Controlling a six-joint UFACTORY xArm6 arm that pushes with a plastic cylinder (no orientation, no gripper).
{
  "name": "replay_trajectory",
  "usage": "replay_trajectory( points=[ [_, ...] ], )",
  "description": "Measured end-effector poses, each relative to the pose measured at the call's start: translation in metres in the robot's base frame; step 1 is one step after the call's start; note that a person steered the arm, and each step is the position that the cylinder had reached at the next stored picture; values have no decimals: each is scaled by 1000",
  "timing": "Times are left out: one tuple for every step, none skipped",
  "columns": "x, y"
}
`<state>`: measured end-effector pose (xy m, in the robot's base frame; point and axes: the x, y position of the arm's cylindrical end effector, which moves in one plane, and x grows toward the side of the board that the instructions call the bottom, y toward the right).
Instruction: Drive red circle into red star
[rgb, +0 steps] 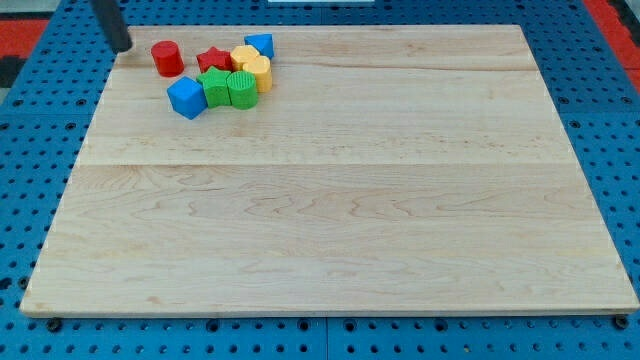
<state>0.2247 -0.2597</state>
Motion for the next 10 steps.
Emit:
replay_trajectory(
  points=[
    [8,60],
    [34,91],
    [51,121],
    [1,87],
    [-2,75],
    [28,84],
    [43,98],
    [12,53],
    [55,30],
    [72,49]
  ],
)
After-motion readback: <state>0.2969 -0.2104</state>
